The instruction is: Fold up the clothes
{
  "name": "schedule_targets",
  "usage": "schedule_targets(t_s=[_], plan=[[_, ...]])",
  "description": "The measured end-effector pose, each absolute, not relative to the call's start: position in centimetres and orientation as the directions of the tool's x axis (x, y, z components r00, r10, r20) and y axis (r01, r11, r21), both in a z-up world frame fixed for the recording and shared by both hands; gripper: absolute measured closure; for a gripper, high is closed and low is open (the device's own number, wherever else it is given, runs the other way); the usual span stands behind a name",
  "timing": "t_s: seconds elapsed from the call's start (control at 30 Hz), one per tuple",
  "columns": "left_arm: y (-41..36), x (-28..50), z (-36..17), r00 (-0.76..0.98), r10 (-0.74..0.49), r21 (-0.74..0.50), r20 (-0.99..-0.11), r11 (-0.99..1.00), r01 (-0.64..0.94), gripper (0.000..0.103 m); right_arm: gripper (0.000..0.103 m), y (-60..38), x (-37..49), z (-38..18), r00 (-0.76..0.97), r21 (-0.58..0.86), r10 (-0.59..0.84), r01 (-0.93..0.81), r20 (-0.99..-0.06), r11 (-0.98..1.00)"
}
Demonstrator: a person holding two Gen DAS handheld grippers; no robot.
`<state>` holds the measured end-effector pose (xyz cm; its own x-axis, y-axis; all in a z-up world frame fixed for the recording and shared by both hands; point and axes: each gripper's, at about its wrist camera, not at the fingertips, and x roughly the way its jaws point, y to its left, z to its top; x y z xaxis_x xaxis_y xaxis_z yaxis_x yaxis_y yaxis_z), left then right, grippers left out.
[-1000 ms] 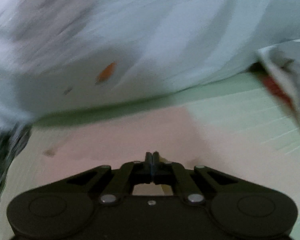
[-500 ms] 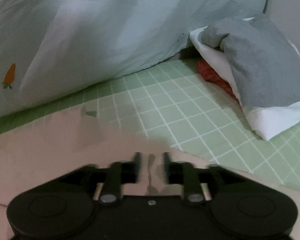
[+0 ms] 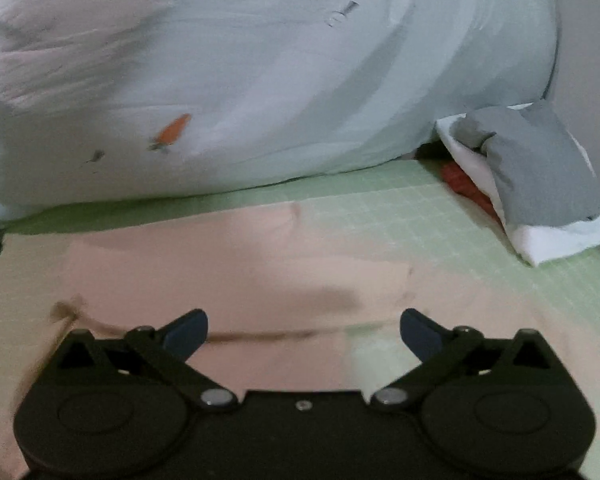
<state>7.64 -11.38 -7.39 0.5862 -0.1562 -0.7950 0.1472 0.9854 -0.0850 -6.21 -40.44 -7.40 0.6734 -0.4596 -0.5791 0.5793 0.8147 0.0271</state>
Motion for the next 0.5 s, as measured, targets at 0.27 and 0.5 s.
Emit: schedule_targets(t_s=[0.27, 0.5], plan=[[-6.7, 9.0, -6.9, 0.560, -0.278, -0.083, -0.781, 0.934, 0.348, 0.009, 0.000, -27.3, -5.2, -9.2, 0.683, 0.042, -0.399, 0.532, -0.612, 0.846], [-2.5, 8.8, -7.5, 0.532, -0.279, -0.064, -0.799, 0.920, 0.388, 0.008, 0.000, -19.6, -2.7, -12.0, 0.655, 0.026, -0.346, 0.488, -0.672, 0.873]])
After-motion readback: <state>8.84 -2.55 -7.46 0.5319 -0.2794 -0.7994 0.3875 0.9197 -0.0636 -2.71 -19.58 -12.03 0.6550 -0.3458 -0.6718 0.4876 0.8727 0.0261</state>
